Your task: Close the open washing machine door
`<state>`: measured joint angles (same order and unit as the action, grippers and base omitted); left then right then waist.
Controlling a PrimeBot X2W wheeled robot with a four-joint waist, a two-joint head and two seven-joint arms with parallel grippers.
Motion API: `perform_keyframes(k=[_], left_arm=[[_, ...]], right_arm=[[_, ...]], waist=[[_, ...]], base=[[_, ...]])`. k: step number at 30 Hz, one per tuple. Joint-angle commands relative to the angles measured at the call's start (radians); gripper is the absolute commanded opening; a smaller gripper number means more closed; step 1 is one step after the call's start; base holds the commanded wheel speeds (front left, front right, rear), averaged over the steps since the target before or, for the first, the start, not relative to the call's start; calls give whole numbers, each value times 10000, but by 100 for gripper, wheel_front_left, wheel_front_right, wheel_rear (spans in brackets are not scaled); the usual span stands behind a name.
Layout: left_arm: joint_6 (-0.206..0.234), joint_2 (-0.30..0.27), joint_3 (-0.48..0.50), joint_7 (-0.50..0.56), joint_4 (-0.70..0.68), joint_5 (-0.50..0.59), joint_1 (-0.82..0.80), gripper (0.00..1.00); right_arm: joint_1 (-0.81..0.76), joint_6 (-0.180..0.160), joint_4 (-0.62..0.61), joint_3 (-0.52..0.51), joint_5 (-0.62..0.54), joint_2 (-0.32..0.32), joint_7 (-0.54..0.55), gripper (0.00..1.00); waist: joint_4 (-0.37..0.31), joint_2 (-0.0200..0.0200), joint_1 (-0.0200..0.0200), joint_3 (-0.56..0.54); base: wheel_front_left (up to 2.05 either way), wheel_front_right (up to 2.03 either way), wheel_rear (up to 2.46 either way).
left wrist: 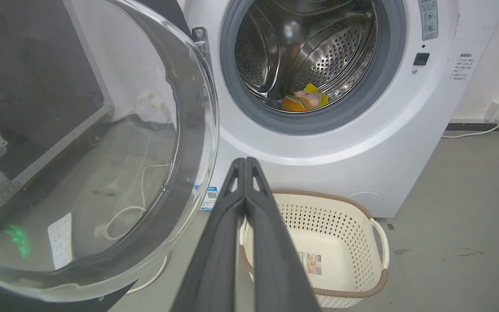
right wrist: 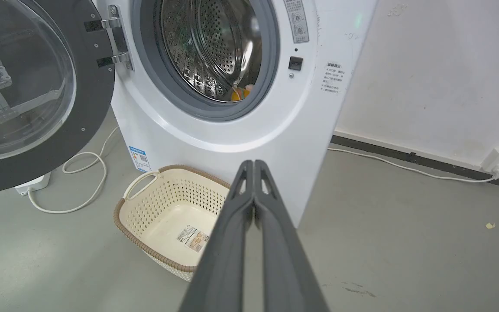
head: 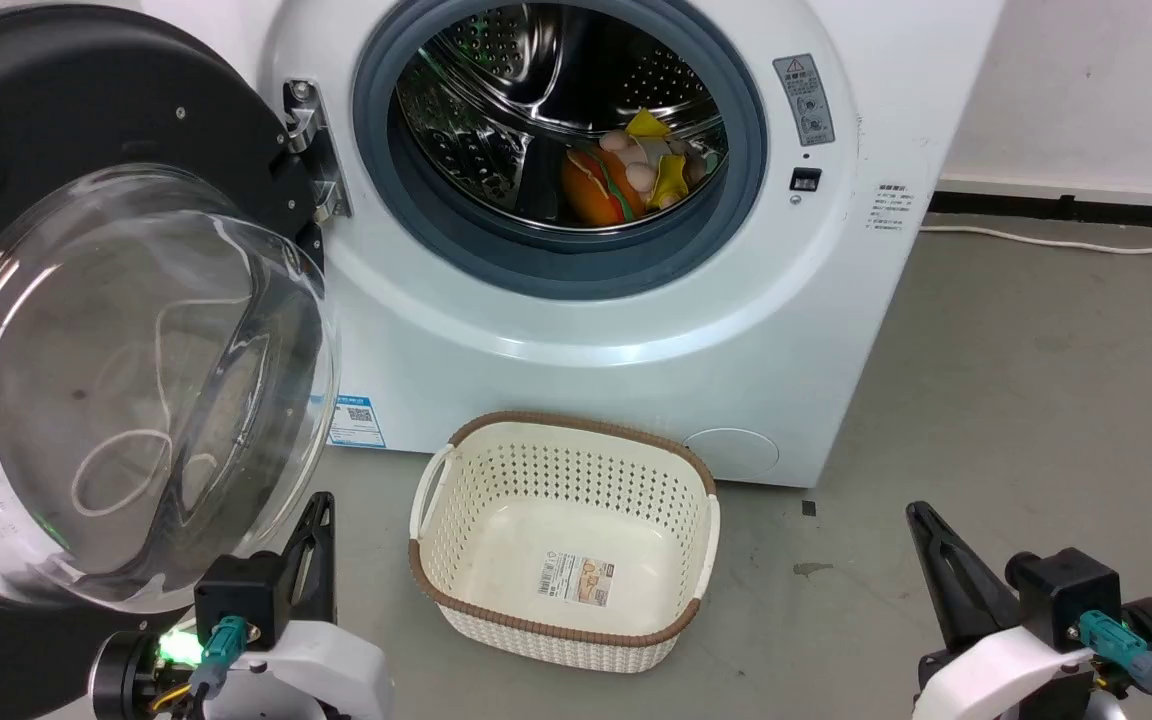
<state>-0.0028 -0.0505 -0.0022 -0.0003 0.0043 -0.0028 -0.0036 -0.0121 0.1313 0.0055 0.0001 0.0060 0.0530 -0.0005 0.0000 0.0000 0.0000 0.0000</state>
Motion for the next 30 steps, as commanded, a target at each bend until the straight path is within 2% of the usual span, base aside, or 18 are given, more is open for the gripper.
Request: perform_keyframes(k=[1, 25, 26, 30], left_arm=[[28, 3, 22, 3, -43, 28, 36, 0], [28, 3, 22, 3, -43, 28, 36, 0], [0, 0, 0, 0, 0, 0, 0, 100], [-2, 0, -16, -3, 9, -2, 0, 100]], right_arm=[[121, -6, -55, -1, -60, -28, 5, 0], [121, -6, -55, -1, -60, -28, 5, 0], [0, 0, 0, 0, -9, 0, 2, 100], [-5, 0, 8, 0, -5, 2, -2, 100]], waist=[[0, 0, 0, 0], [0, 0, 0, 0], [0, 0, 0, 0], [0, 0, 0, 1]], base=[[0, 0, 0], [0, 0, 0], [0, 0, 0], [0, 0, 0]])
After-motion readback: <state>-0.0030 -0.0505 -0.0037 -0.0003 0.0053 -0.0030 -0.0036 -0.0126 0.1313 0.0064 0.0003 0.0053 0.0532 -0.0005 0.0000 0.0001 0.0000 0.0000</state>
